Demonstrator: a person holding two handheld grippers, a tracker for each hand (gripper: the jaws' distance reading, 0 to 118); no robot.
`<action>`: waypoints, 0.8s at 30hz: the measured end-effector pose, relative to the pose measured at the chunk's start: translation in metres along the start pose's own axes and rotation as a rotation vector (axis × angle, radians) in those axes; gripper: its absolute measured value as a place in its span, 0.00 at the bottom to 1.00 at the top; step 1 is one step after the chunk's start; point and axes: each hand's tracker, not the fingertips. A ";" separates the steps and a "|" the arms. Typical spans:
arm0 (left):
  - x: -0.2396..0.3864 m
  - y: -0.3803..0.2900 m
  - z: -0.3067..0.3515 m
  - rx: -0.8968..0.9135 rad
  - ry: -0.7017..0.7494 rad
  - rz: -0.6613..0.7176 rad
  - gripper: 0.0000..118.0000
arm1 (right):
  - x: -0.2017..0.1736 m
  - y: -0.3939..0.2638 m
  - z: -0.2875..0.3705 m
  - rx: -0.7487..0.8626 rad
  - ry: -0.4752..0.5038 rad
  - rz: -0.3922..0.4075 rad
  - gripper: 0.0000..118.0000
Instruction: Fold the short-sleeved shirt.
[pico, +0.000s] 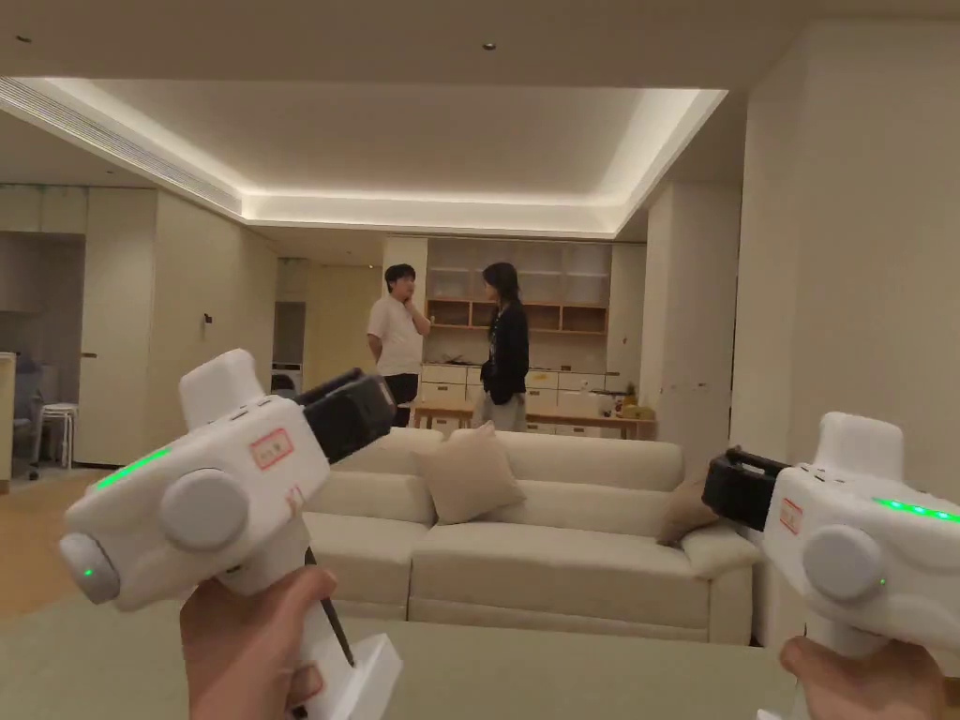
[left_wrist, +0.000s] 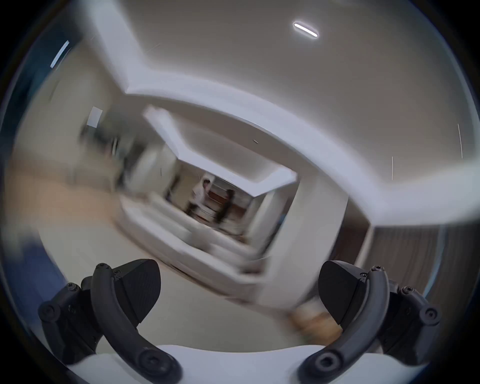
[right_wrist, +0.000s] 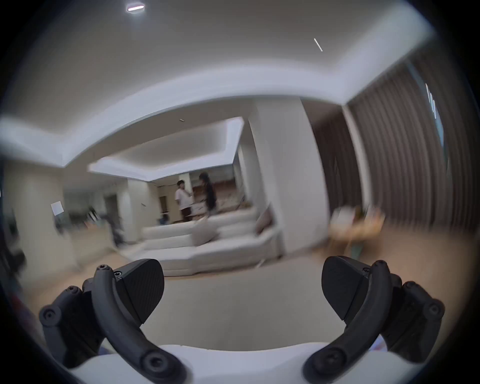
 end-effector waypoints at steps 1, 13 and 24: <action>-0.025 -0.001 0.001 0.022 -0.012 0.299 0.99 | -0.020 0.006 0.008 0.078 -0.024 0.228 1.00; -0.146 -0.193 0.059 0.182 0.408 1.775 0.99 | -0.105 -0.209 0.012 0.354 0.195 2.245 1.00; -0.146 -0.181 0.056 0.165 0.209 1.779 0.99 | -0.101 -0.227 -0.001 0.281 0.179 2.108 1.00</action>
